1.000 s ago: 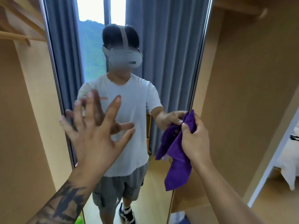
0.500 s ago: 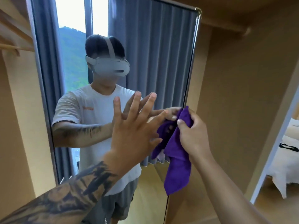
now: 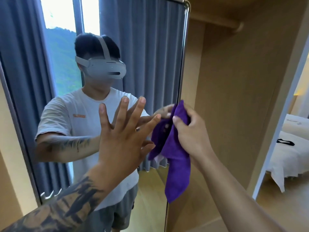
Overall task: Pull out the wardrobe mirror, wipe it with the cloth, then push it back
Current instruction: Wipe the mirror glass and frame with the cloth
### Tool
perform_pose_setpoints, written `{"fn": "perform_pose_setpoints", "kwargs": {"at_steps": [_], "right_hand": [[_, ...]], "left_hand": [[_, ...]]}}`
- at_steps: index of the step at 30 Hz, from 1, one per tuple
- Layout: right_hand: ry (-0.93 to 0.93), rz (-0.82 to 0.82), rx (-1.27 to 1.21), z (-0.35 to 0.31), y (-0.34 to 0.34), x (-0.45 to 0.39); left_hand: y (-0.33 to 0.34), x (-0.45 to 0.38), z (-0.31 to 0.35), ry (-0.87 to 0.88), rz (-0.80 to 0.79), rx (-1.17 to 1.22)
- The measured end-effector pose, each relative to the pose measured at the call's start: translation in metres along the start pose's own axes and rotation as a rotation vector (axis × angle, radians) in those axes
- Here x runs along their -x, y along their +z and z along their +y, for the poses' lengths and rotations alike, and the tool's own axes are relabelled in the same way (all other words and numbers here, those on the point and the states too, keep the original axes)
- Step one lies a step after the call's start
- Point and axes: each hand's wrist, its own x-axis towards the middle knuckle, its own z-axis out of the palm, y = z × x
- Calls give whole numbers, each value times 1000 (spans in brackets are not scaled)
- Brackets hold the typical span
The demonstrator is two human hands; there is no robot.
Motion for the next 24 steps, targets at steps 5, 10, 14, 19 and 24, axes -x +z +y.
{"fn": "perform_pose_setpoints", "kwargs": {"at_steps": [5,10,14,19,24], "right_hand": [[-10,19,8,4,7,6],[72,-48,84,33,8,39],[7,7,74,12,6,5],[12,1,29,17,10,15],[62,-62,114,24,3,31]], "left_hand": [[-2,-1,2,-9,-8,12],[-6,-1,2,-17,-36,-2],[-5,-2,3,-22,-22,20],[-2,0,0,-11,-41,8],[-4,0,3,-16,-62,-8]]}}
